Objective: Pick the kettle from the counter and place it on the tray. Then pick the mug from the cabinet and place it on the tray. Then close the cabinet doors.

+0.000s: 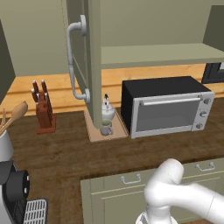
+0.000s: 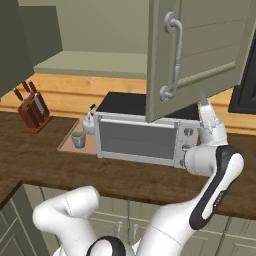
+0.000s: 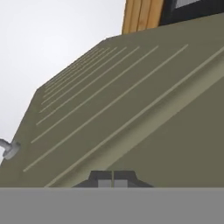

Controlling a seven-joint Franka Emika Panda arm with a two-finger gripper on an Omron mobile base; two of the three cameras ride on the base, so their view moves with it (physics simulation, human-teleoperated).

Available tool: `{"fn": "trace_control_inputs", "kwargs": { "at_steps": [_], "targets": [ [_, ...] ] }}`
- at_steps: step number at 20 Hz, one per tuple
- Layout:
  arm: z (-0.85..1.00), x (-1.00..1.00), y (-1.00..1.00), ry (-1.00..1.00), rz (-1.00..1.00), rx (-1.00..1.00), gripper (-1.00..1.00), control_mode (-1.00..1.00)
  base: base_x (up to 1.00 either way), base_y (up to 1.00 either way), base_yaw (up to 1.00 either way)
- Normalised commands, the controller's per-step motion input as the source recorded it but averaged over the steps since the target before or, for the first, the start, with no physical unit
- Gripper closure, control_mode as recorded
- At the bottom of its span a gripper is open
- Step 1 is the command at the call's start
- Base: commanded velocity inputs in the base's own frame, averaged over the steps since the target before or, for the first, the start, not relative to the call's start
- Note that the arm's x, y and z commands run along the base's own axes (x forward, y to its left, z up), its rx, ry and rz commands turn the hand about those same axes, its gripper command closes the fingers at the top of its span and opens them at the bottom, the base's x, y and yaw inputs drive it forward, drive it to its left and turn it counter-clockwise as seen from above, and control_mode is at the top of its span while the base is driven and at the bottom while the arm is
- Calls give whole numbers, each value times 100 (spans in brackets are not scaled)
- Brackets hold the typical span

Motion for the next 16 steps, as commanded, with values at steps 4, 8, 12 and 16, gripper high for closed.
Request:
{"fn": "trace_control_inputs", "kwargs": {
  "at_steps": [4,8,12,16],
  "targets": [
    [49,0,59,7,-10,-7,100,-100,0,0,0],
    [40,21,35,21,-5,-2,100,-100,0,0,0],
    [50,44,17,33,0,0,100,-100,0,0,0],
    [4,66,29,55,3,-3,100,-100,0,0,0]
  ]
}}
